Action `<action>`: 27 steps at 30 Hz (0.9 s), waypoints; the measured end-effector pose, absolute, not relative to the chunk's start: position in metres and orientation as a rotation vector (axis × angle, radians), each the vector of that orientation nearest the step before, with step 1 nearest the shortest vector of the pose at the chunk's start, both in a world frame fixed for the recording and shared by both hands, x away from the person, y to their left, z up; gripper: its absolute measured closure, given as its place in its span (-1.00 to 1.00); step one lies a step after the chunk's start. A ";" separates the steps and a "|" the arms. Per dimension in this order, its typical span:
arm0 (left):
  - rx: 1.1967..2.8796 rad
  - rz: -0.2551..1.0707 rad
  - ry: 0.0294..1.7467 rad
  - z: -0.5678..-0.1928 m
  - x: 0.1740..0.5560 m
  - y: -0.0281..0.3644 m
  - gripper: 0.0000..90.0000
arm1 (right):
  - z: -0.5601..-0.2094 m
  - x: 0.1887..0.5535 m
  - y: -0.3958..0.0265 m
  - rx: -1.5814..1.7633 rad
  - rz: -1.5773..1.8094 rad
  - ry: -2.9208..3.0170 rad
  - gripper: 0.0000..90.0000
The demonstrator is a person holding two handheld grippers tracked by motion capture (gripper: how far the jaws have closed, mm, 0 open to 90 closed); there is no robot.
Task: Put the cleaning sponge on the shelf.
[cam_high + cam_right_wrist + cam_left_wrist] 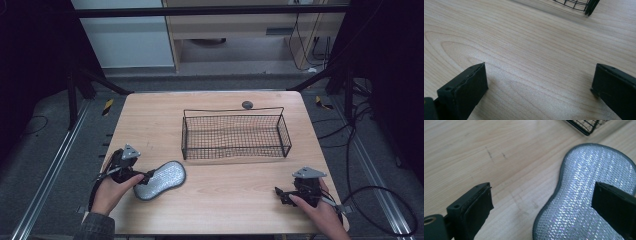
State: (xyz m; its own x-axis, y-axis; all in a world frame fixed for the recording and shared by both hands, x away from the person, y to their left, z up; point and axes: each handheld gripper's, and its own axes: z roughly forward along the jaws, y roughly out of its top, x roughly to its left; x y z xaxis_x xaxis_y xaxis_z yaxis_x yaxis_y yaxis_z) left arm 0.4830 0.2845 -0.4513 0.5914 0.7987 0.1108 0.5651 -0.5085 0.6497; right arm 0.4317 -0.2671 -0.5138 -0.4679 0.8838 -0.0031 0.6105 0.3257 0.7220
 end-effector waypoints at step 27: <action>2.474 0.415 0.891 -0.449 0.470 0.253 -0.92 | -0.514 0.432 -0.267 1.321 0.936 2.200 -0.99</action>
